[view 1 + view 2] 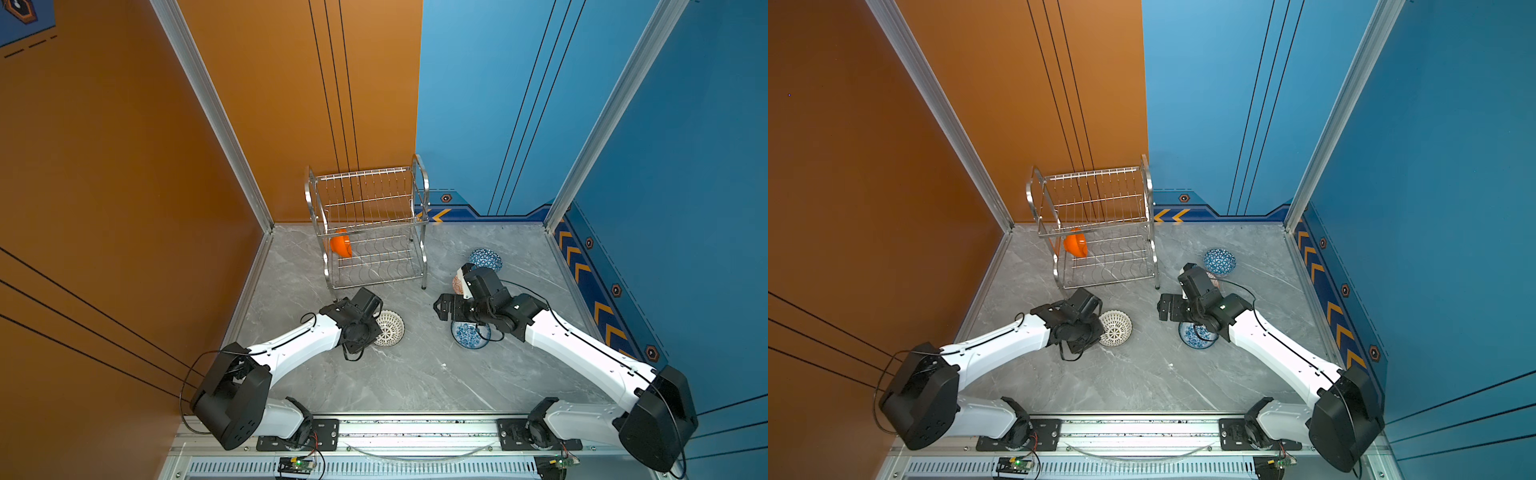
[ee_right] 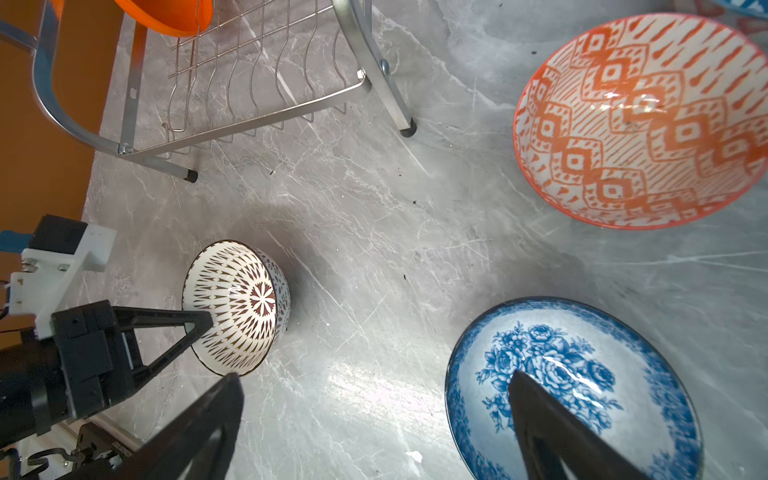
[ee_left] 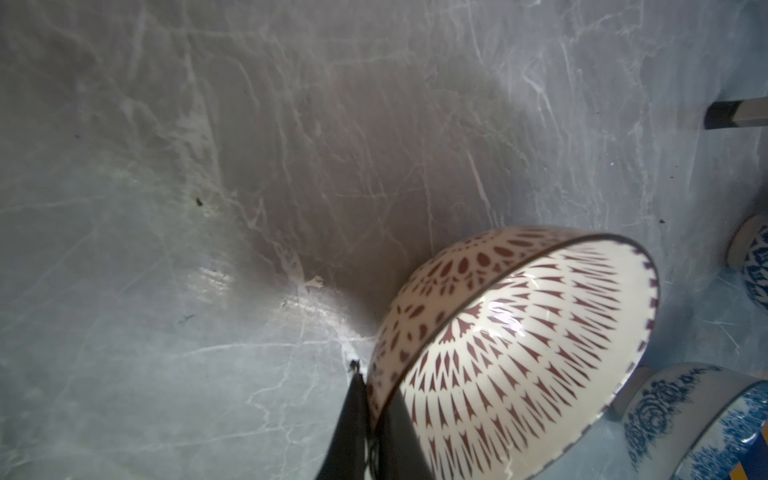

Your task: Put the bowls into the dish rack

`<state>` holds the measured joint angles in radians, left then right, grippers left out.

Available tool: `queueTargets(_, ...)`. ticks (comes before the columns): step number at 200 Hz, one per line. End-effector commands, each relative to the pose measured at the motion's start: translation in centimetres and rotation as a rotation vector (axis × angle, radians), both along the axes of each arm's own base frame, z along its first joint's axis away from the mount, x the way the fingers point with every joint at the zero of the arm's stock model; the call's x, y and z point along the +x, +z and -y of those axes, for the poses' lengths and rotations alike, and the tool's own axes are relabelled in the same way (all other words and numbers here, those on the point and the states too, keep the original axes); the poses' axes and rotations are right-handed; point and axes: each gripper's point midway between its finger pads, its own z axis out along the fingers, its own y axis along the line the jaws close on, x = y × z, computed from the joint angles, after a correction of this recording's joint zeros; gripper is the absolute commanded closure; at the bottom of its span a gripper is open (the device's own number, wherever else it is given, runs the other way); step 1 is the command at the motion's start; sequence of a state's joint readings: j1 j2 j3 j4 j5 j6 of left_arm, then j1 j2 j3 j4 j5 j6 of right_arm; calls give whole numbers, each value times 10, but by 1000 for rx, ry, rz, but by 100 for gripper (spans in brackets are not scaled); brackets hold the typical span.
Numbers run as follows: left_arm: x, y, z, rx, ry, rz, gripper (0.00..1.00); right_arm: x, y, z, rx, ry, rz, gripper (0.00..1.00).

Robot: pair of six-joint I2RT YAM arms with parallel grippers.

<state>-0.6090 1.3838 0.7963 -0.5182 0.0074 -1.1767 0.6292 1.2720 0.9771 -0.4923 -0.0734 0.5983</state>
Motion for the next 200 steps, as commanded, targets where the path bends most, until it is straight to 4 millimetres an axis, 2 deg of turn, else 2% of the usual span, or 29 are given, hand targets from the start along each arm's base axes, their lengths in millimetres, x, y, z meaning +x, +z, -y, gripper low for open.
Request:
queueTargets(1, 4, 0, -5, -3, 26, 19, 100, 6, 8, -4, -12, 1, 34, 0)
queueTargets(39, 5, -2, -5, -2, 20, 18, 100, 1, 8, -7, -17, 12, 37, 0)
queueTargets(71, 8, 5, -6, -17, 22, 35, 93, -4, 5, -8, -33, 18, 33, 0)
queueTargets(117, 10, 15, -9, -41, 32, 48, 60, -2, 10, -10, -57, 31, 58, 0)
queueTargets(121, 10, 15, -10, -41, 32, 47, 57, -8, 11, -18, -61, 61, 62, 0)
queueTargets(149, 12, 25, -19, -51, 50, 56, 41, -9, 15, -26, -112, 125, 84, 0)
queueTargets(171, 15, 38, -32, -82, 93, 80, 25, -13, 19, -39, -177, 207, 112, 0)
queueTargets(182, 17, 45, -40, -103, 122, 94, 15, -16, 19, -48, -206, 251, 122, 0)
queueTargets(188, 18, 48, -45, -118, 140, 99, 5, -17, 18, -53, -220, 272, 124, 0)
queueTargets(195, 18, 51, -51, -138, 162, 102, 1, -19, 17, -60, -234, 297, 126, 0)
queueTargets(200, 18, 52, -55, -153, 179, 102, 2, -21, 16, -65, -242, 315, 127, 0)
